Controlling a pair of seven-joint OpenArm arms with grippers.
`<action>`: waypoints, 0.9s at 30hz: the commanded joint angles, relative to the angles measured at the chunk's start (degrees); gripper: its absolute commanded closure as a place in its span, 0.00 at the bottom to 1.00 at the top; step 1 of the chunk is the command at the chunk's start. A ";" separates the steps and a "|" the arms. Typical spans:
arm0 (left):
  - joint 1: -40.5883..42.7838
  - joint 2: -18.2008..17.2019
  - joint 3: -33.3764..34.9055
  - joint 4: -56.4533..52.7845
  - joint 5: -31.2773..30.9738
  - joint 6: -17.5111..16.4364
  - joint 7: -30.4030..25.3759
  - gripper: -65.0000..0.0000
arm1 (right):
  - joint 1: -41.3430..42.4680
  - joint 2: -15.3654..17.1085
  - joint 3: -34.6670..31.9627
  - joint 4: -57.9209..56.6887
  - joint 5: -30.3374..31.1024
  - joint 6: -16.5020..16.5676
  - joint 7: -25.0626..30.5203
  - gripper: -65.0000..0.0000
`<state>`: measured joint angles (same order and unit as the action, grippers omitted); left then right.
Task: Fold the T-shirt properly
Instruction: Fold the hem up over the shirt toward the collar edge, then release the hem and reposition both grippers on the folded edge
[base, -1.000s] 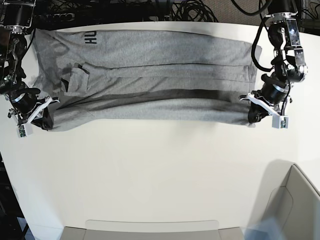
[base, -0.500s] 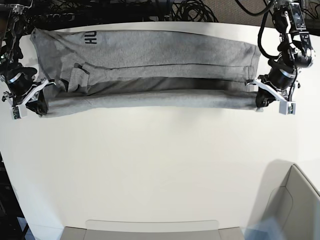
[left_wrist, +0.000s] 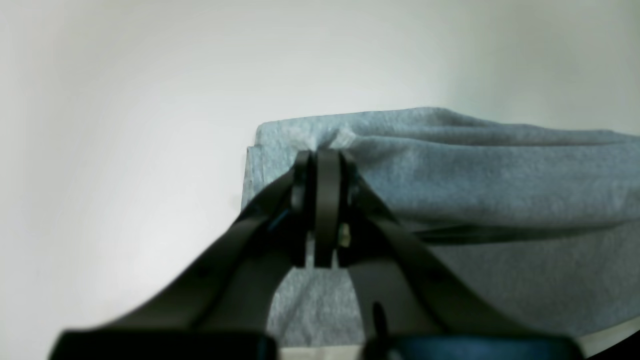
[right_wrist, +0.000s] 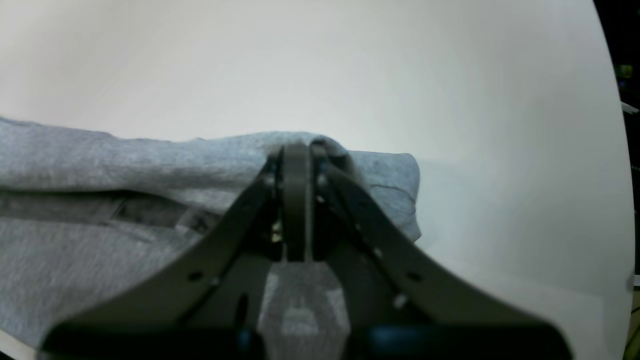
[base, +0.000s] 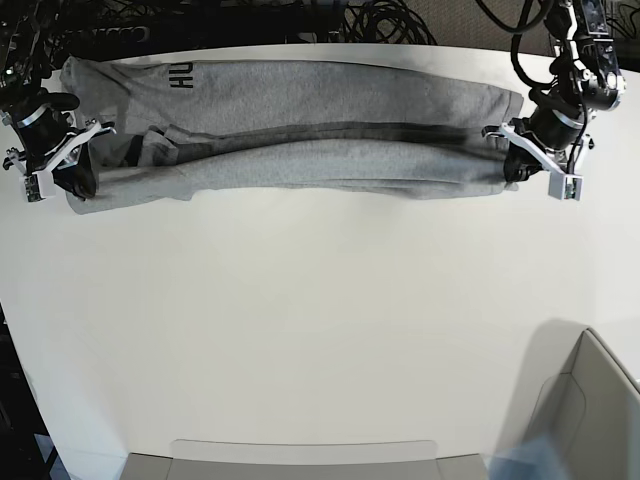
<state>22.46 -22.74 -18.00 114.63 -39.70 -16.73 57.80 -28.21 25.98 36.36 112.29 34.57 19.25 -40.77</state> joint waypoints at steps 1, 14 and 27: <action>0.53 -0.77 -0.51 1.02 -0.25 -0.02 -1.23 1.00 | -0.94 0.88 0.61 1.34 0.64 -0.12 1.52 1.00; 5.89 -0.95 -0.42 0.76 -0.08 -0.10 -1.67 1.00 | -9.20 -1.23 2.37 0.46 0.29 -0.12 1.96 1.00; 9.15 -0.69 1.52 -3.90 8.19 -0.19 -2.11 1.00 | -12.98 -0.70 1.66 -9.74 0.20 -0.48 6.88 1.00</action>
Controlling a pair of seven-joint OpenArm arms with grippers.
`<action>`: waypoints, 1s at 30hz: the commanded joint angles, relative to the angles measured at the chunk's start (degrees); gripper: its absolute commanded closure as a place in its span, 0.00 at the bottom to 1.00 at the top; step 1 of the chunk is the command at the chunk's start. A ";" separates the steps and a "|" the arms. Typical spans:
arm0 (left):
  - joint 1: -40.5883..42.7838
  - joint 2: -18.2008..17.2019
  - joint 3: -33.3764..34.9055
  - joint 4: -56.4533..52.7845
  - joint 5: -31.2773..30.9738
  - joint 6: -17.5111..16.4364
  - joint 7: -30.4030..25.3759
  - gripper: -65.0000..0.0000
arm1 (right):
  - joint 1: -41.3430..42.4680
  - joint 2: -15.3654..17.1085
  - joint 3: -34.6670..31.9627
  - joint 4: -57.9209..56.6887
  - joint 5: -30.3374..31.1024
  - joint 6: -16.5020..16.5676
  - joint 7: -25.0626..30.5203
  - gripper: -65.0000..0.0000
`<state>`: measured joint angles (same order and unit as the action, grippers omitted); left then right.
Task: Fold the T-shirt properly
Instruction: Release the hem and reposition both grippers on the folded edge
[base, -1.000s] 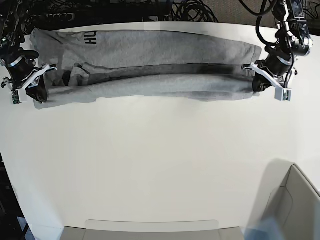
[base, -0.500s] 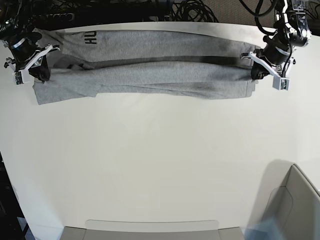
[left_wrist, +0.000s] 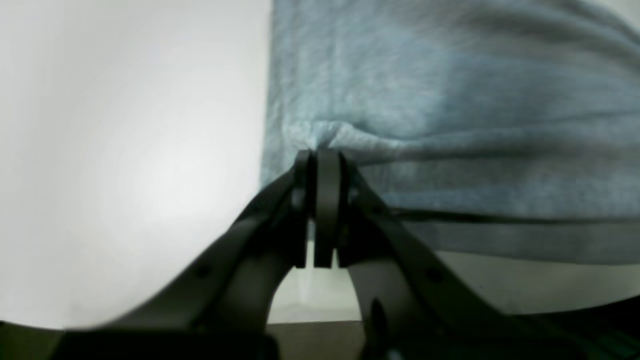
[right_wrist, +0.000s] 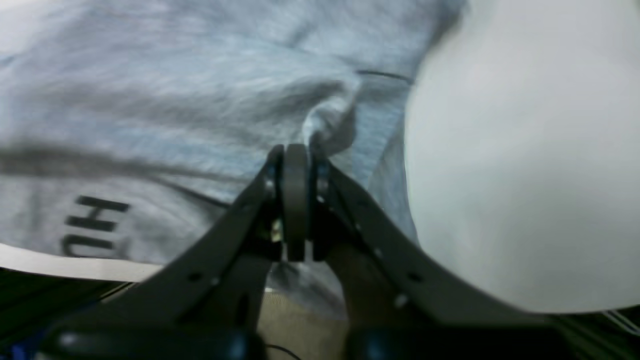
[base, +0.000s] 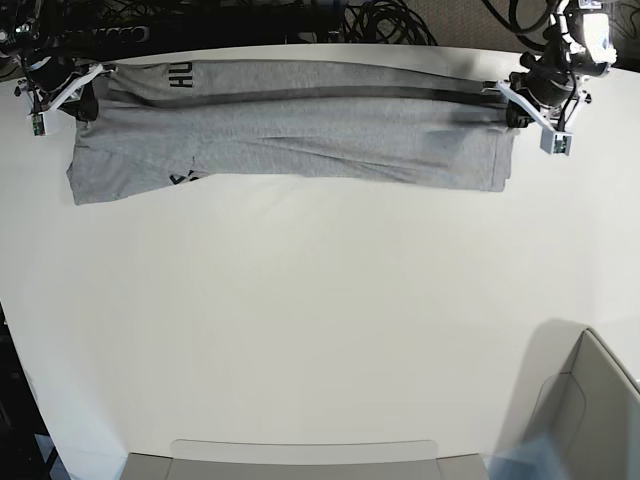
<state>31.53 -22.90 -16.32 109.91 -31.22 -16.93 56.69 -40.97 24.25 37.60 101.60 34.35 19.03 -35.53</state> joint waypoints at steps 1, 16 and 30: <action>0.08 -0.62 0.62 0.64 0.23 0.01 -2.05 1.00 | -0.22 1.02 -0.37 0.86 0.42 -0.26 1.64 1.00; 1.31 -0.71 1.24 6.71 0.50 0.09 -3.28 0.69 | -0.30 0.67 -1.78 5.43 0.42 -0.35 3.22 0.61; -5.99 3.77 6.95 4.25 0.85 0.01 -6.00 1.00 | 4.36 -1.09 -6.35 7.54 0.42 -0.17 2.78 1.00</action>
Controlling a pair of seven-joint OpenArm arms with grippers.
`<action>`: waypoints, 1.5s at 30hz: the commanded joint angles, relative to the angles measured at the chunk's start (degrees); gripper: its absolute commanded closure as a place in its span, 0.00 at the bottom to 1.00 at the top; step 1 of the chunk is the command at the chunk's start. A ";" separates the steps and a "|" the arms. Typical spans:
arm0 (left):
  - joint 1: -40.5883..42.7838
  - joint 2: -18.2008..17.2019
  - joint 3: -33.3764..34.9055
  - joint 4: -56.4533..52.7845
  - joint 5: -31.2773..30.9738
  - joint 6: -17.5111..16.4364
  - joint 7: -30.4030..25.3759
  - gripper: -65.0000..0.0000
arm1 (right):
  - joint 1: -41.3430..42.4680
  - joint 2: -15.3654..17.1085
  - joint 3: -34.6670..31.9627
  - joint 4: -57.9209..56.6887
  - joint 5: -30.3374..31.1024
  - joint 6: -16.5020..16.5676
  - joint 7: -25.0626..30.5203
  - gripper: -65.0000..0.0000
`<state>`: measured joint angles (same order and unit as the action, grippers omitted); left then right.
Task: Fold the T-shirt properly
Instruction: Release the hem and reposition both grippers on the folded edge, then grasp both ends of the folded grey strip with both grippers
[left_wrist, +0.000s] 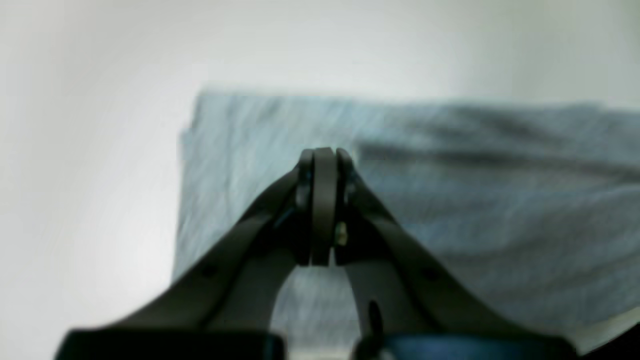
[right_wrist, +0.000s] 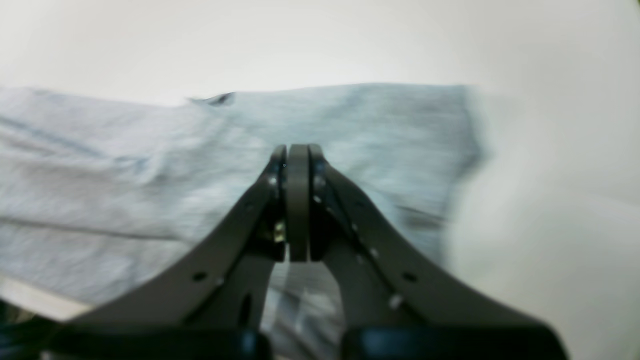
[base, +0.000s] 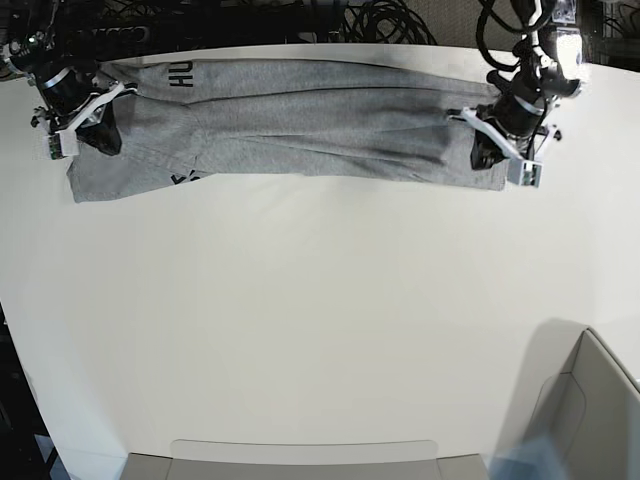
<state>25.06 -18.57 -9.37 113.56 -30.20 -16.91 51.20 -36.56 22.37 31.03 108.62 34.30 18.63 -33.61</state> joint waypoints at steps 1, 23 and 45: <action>-0.05 -0.55 0.97 -0.28 -0.18 0.07 -0.78 1.00 | 0.56 0.79 -1.71 -0.79 0.46 0.22 0.95 1.00; -19.83 -0.11 1.85 -33.78 -0.18 0.42 -8.69 1.00 | 27.90 -2.90 -19.47 -34.55 -17.73 -10.06 5.08 1.00; -20.00 -2.40 -8.00 -16.28 -19.17 -0.10 -5.97 0.54 | 29.04 -1.67 -19.47 -35.17 -17.73 -13.49 4.99 1.00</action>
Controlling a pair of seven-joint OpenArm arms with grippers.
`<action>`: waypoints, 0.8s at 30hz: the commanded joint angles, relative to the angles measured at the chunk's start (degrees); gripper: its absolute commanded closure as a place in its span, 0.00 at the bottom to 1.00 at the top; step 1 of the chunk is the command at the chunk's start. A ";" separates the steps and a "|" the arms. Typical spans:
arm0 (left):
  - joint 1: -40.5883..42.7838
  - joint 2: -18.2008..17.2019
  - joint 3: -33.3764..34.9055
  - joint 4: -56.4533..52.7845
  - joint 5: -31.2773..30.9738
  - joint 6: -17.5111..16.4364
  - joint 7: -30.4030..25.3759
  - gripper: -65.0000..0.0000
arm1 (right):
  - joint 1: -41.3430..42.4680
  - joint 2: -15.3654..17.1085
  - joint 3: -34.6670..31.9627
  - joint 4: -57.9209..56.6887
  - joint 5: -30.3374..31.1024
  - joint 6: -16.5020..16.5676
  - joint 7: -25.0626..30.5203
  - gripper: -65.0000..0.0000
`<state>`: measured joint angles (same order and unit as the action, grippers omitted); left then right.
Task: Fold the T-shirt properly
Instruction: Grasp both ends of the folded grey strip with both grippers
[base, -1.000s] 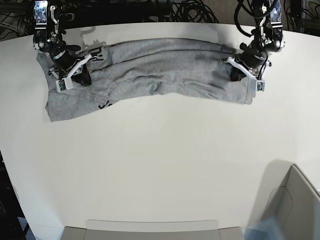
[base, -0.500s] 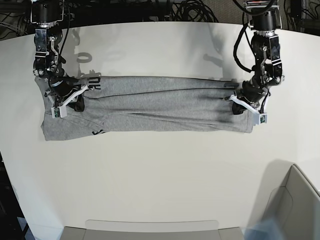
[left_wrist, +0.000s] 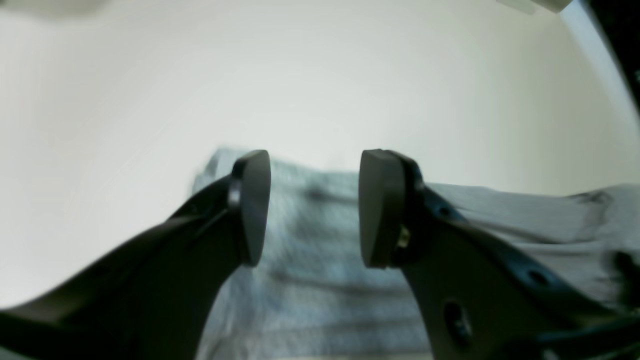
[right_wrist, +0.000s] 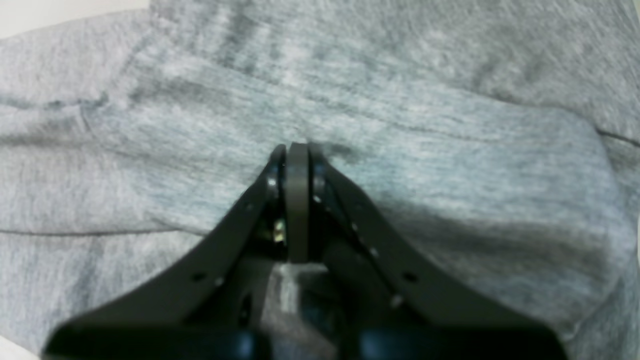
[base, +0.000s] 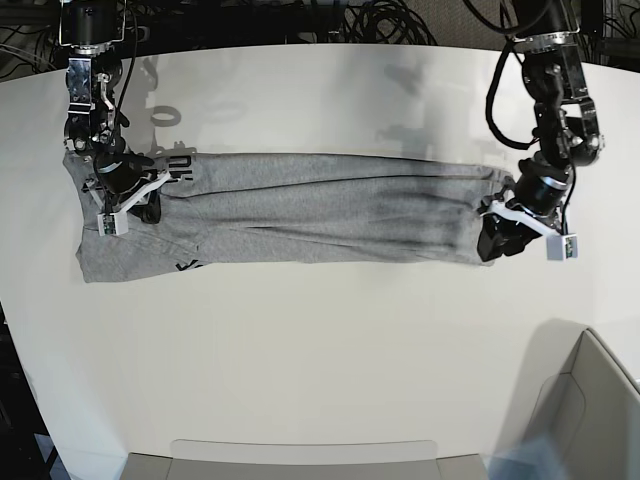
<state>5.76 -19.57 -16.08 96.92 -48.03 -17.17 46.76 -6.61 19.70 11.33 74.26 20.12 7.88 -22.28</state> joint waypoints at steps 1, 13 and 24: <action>-0.62 -1.83 -3.13 -1.76 -6.78 0.16 -0.74 0.54 | -0.90 1.00 0.23 -0.81 -3.55 -2.74 -6.33 1.00; -1.14 -6.76 -2.87 -16.27 -14.26 -3.53 0.05 0.55 | -1.70 1.00 0.23 1.57 -3.37 -2.74 -6.33 0.86; -3.96 -6.84 4.25 -24.44 -7.40 -3.80 -3.47 0.55 | -2.84 2.05 0.23 2.71 -3.28 -2.74 -6.42 0.86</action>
<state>2.22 -25.56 -11.68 71.85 -54.87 -20.49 44.01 -8.64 20.95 11.40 77.28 19.22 6.48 -23.53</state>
